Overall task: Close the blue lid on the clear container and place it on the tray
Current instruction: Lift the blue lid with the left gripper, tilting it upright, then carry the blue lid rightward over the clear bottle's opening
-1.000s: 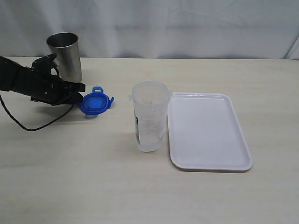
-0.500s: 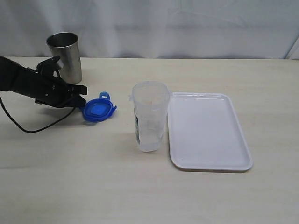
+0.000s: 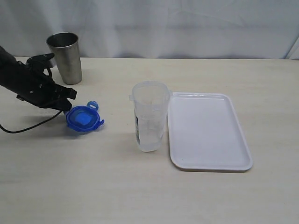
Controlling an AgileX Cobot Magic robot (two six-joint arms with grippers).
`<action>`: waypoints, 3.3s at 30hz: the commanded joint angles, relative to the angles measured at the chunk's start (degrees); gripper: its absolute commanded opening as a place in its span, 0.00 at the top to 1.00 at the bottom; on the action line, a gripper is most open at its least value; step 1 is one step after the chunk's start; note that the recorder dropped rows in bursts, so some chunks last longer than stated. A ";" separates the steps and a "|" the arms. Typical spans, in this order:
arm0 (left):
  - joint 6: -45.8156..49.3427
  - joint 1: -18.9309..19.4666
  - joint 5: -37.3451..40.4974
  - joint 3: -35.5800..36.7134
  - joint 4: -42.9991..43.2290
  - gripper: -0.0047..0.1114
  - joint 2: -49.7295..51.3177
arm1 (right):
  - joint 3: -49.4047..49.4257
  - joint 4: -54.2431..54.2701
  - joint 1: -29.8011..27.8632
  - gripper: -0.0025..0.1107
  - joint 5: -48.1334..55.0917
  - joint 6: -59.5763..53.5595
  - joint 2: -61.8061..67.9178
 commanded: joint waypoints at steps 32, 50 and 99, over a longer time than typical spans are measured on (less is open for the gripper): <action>38.20 -20.13 -32.77 5.90 -5.35 0.96 -34.97 | 0.18 0.04 -0.24 0.94 -0.36 0.05 -0.27; 58.46 -35.16 -55.72 5.90 1.02 0.96 -25.25 | 0.18 0.04 -0.24 0.94 -0.36 0.05 -0.27; 61.47 -47.12 -70.60 13.94 11.96 0.96 -16.94 | 0.18 0.04 -0.24 0.94 -0.36 0.05 -0.27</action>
